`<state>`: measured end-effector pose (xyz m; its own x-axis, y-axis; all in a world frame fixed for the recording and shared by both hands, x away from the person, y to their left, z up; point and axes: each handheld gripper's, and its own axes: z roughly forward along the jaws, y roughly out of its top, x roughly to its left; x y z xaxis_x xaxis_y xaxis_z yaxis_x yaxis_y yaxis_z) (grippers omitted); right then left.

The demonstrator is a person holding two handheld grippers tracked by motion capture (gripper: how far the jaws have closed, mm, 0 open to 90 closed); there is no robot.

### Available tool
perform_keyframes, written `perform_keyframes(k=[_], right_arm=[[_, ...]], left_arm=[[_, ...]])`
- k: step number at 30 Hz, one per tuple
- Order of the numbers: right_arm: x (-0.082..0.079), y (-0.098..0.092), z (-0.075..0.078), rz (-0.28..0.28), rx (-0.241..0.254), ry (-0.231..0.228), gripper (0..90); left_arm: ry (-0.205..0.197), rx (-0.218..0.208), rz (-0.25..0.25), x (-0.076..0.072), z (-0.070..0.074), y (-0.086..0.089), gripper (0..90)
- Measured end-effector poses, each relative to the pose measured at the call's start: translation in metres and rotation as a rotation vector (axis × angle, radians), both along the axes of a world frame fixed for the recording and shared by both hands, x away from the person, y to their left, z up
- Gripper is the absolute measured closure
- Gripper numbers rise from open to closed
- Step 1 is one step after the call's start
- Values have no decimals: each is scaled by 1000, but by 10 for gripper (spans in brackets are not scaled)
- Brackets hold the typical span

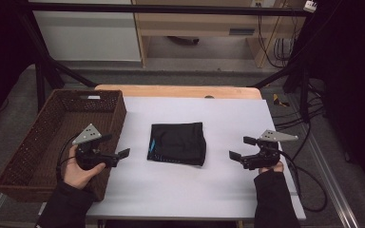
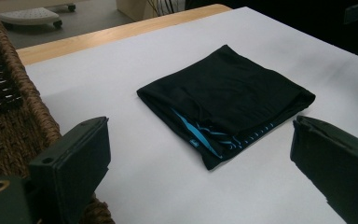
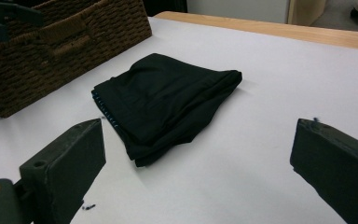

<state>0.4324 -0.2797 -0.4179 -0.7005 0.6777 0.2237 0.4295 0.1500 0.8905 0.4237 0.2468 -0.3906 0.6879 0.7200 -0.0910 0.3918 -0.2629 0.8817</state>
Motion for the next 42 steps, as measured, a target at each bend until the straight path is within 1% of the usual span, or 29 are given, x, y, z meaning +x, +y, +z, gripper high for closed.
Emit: perform_keyframes(k=[27,39,42], right_arm=[[0,-1,0,0,-3,3,35],[0,-2,0,-1,1,0,35],[0,-2,0,-1,1,2,35]], left_arm=[[7,11,4,1,4,-3,48],[5,7,1,-1,12,-8,45],[8,10,8,-2,15,-9,44]])
